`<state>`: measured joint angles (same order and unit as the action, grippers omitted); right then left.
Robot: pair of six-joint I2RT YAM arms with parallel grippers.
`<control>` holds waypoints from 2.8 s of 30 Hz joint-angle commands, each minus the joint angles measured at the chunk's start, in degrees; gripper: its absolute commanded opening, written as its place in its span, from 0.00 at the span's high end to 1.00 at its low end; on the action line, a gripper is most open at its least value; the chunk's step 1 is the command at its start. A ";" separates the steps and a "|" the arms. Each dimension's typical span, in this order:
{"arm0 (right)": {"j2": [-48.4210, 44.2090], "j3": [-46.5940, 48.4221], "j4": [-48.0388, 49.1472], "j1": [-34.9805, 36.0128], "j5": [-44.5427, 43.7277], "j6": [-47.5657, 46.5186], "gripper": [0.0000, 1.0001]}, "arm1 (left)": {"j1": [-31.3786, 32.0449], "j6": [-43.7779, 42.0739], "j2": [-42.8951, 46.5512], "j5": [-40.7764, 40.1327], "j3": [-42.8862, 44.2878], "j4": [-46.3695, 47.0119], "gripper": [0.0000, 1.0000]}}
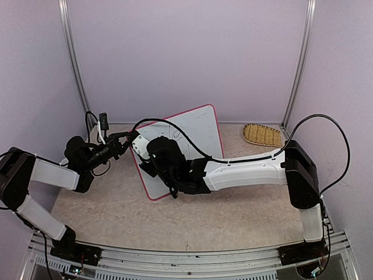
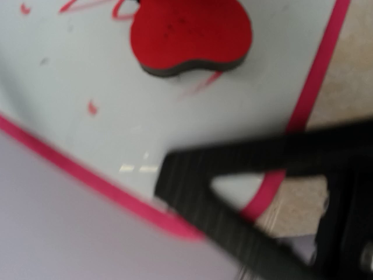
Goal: Erase the whiteboard
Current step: Erase the whiteboard at the center of the board.
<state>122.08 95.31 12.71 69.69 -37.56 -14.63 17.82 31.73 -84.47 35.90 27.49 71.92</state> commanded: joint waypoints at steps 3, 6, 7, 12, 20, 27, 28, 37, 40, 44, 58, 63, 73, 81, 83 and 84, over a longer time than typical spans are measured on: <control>1.23 3.13 1.71 -1.66 -1.15 -1.82 0.73 | 0.90 -0.35 -0.09 3.55 0.41 -0.02 1.00; 0.89 3.53 2.07 -1.87 -1.02 -2.00 0.73 | 0.98 -0.27 -0.11 3.63 0.46 -0.01 1.00; 0.77 3.56 2.05 -2.03 -0.91 -1.94 0.73 | 0.98 -0.34 -0.09 3.65 0.41 0.00 1.00; -0.01 2.84 2.09 -2.92 -0.67 -1.04 0.73 | 0.98 -0.30 0.00 3.63 0.41 0.06 1.00; -2.03 2.83 2.29 -5.18 0.54 0.93 0.72 | 0.98 -0.44 0.00 3.82 0.47 0.06 1.00; -2.76 2.26 1.32 -6.13 1.39 2.22 0.72 | 0.98 -0.51 -0.10 3.91 0.51 0.03 1.00; -2.87 2.18 1.07 -6.34 1.52 2.63 0.72 | 0.98 -0.52 -0.04 3.91 0.52 0.05 1.00; -3.46 1.00 -2.01 -7.26 6.46 5.94 0.73 | 1.07 -0.50 -0.10 3.82 0.48 0.04 1.00; -2.49 0.58 -2.58 -6.50 7.46 6.03 0.73 | 1.06 -0.45 -0.13 3.82 0.49 -0.02 1.00; -1.82 -1.15 -2.39 -4.77 9.03 5.47 0.74 | 1.07 -0.48 -0.08 3.59 0.53 -0.05 1.00; -0.26 -4.08 -4.48 -1.60 5.29 6.55 0.75 | 1.07 -0.39 -0.17 3.48 0.56 -0.04 1.00; 0.79 -4.11 -6.08 -1.02 4.53 6.53 0.76 | 1.07 -0.40 -0.18 3.13 0.64 -0.33 1.00; 0.35 -7.78 -5.46 0.31 4.95 6.85 0.77 | 1.07 -0.45 -0.47 2.95 0.73 -0.57 1.00; 0.48 -8.28 -3.79 0.97 4.43 6.14 0.78 | 1.07 -0.51 -0.59 2.94 0.82 -0.69 1.00; 0.36 -7.76 -2.83 0.97 3.53 5.54 0.77 | 1.07 -0.52 -0.53 2.90 0.86 -0.66 1.00; 0.27 -7.46 -2.13 0.97 3.01 5.26 0.77 | 1.07 -0.52 -0.52 2.94 0.90 -0.70 1.00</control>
<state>120.40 87.68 9.80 70.39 -32.84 -8.67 18.02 32.05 -84.49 36.12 27.59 71.90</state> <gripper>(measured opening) 0.230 0.064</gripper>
